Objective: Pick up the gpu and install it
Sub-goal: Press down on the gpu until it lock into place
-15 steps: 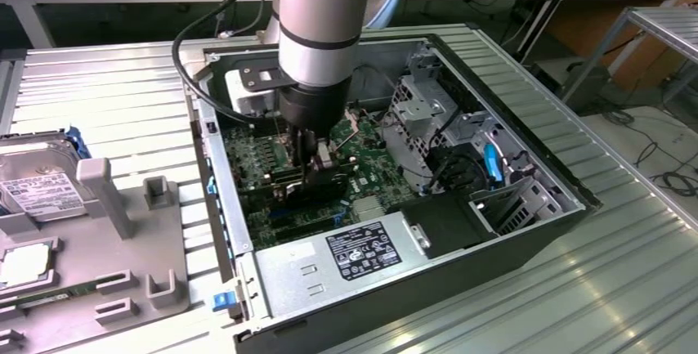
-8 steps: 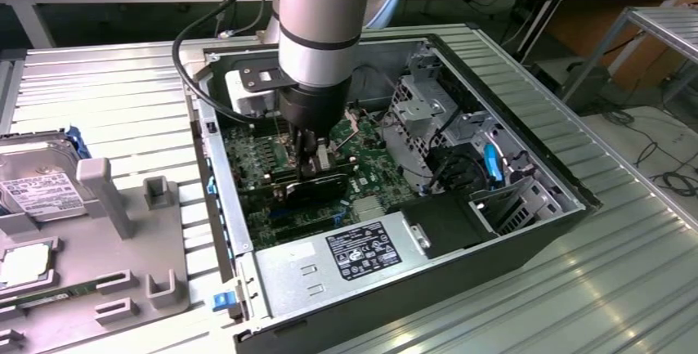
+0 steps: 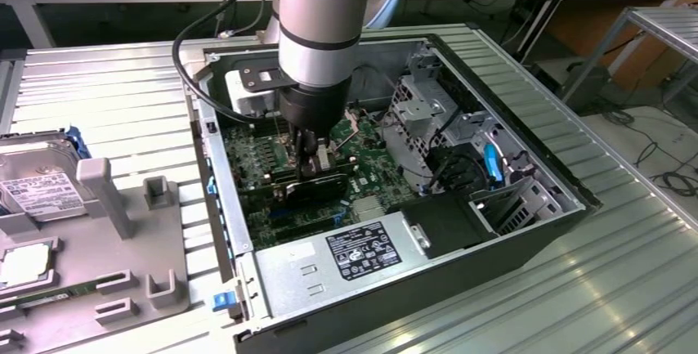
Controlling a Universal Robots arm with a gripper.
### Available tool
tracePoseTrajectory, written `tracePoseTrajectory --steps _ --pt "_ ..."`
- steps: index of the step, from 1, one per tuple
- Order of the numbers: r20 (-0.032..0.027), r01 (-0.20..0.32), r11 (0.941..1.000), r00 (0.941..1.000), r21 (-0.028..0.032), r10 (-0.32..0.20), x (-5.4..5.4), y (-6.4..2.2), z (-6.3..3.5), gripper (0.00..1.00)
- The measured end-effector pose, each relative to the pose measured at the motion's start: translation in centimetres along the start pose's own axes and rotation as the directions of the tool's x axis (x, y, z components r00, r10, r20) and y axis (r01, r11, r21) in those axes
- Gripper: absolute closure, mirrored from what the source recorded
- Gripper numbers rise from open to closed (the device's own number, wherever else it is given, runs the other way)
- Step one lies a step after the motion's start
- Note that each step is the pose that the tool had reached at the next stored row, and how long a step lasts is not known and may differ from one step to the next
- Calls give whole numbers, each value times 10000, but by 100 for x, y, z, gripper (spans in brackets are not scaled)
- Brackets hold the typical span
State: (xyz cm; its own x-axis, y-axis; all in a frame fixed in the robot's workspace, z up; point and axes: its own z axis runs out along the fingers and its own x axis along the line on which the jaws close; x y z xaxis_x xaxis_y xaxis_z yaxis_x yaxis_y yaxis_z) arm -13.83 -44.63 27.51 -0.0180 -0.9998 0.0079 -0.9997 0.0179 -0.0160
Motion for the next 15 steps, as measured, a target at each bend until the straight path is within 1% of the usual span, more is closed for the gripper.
tracePoseTrajectory --steps 10,12,15 --pt "0 0 10000 10000 0 0 0 0 0 89" --pt "0 1 10000 10000 2 -1 0 0 23 89" --pt "-16 2 10000 10000 6 -2 1 2 76 89"
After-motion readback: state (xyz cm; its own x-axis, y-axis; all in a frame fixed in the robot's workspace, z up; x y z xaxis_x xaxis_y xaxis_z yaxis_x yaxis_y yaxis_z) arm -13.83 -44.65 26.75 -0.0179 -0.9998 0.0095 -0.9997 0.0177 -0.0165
